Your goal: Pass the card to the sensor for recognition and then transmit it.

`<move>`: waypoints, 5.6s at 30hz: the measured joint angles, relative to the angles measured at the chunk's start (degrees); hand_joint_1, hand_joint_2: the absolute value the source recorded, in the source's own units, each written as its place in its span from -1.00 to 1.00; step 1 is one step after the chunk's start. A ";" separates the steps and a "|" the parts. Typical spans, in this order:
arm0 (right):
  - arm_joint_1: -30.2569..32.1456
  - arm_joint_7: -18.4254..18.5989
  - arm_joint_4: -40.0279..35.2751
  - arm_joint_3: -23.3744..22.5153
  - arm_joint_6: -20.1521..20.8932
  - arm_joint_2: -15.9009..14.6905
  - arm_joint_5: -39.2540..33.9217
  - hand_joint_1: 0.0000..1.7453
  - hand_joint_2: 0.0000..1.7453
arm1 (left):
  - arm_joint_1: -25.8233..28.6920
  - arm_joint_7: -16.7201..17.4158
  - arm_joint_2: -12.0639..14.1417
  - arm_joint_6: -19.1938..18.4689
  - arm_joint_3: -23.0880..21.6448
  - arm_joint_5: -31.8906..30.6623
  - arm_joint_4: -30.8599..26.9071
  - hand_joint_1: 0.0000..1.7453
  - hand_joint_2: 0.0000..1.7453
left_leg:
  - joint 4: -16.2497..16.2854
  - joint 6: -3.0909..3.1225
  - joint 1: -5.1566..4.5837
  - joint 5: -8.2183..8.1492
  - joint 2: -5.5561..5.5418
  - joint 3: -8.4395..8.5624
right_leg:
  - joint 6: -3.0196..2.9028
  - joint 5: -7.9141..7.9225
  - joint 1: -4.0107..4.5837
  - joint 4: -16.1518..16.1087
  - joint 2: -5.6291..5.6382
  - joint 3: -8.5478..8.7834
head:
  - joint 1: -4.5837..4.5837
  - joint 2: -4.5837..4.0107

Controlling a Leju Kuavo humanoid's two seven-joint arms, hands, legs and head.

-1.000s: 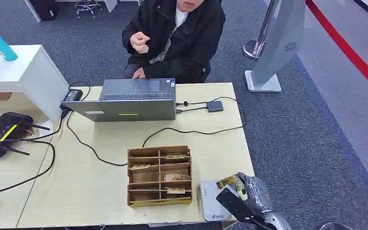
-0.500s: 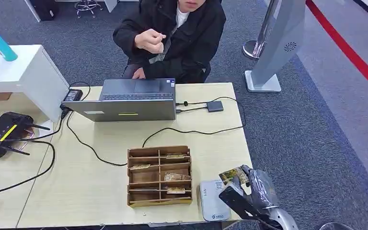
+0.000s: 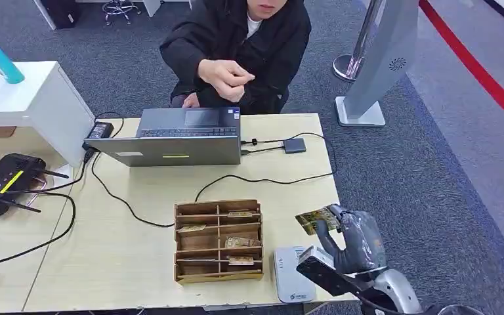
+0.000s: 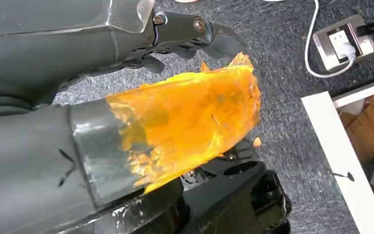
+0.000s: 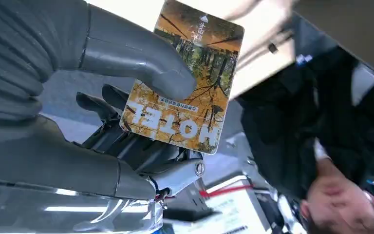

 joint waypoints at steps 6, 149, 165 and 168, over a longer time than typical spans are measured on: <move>-2.64 -1.14 -1.92 -0.28 0.09 0.90 2.08 1.00 1.00 | -0.24 0.52 -0.02 -0.17 0.00 -0.68 0.00 -1.00 -1.00 | 0.00 0.00 0.00 0.00 -0.01 0.00 | 0.00 0.00 0.00 0.00 0.00 0.00 | 0.00 0.00; -16.52 -3.32 15.23 20.00 -14.66 9.20 28.39 -1.00 1.00 | -2.45 4.74 -1.49 -2.45 0.00 -8.17 -0.07 -1.00 -1.00 | 0.00 -0.01 0.01 0.01 -0.01 0.00 | 0.00 0.00 0.00 0.01 0.01 0.00 | 0.00 0.00; -18.43 -3.54 18.56 21.37 -16.15 9.86 30.53 -1.00 1.00 | -3.61 4.24 -1.86 -2.73 0.00 -7.84 -0.63 -1.00 -1.00 | 0.00 -0.02 0.00 0.02 -0.01 -0.01 | 0.00 0.00 0.00 0.02 0.01 0.00 | 0.00 0.00; -18.71 -3.32 18.97 21.51 -16.04 9.86 31.23 -1.00 1.00 | -3.61 4.07 -1.84 -2.73 0.00 -7.47 -0.63 -1.00 -1.00 | 0.00 -0.02 0.00 0.02 -0.01 0.00 | 0.00 0.00 0.00 0.01 0.00 0.00 | 0.00 0.00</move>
